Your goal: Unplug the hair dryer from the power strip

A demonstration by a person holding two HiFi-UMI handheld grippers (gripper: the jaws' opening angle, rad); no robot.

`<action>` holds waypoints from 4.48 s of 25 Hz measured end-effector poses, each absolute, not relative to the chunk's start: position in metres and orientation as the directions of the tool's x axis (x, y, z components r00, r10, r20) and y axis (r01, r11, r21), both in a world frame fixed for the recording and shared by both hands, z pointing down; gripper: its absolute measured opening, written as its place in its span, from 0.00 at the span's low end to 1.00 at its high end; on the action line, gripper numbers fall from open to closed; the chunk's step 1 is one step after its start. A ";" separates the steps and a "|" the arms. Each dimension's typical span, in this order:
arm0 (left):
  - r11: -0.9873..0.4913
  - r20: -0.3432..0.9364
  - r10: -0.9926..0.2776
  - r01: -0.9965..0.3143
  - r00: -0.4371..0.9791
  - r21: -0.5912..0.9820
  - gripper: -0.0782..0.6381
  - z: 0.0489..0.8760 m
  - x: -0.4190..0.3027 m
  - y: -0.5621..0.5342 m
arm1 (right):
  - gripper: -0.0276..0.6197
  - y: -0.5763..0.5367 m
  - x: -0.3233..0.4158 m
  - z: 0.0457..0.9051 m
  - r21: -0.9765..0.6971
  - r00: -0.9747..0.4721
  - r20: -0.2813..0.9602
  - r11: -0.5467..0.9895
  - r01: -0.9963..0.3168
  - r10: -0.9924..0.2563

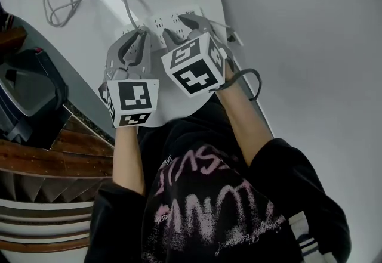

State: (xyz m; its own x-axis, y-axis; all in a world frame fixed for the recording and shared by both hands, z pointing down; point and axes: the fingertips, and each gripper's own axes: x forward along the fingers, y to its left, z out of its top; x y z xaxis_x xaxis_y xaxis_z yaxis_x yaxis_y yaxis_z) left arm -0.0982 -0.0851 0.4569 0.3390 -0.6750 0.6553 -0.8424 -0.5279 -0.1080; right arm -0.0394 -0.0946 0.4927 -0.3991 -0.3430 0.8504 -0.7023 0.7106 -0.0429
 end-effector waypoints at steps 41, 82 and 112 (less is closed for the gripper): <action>-0.518 0.577 -0.728 -0.848 0.370 -0.110 0.18 0.427 -0.101 -0.096 | 0.32 -0.095 -0.042 0.493 -0.034 -0.386 0.861 0.718 -0.695 -0.332; -0.433 0.582 -0.701 -0.895 0.411 0.109 0.19 0.445 -0.136 -0.067 | 0.27 -0.102 -0.028 0.454 -0.091 -0.445 0.756 0.597 -0.797 -0.479; -0.383 0.435 -0.830 -0.924 0.350 0.013 0.12 0.366 -0.159 -0.036 | 0.08 -0.078 -0.013 0.357 -0.074 -0.475 0.470 0.503 -0.861 -0.744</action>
State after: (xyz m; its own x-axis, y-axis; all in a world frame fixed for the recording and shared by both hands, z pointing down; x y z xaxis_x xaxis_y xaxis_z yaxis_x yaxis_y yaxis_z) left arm -0.1591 -0.0364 0.3657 0.3501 -0.8296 0.4349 -0.9237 -0.3828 0.0132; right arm -0.0134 -0.0785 0.3567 -0.4750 -0.7439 0.4701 -0.8611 0.5030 -0.0740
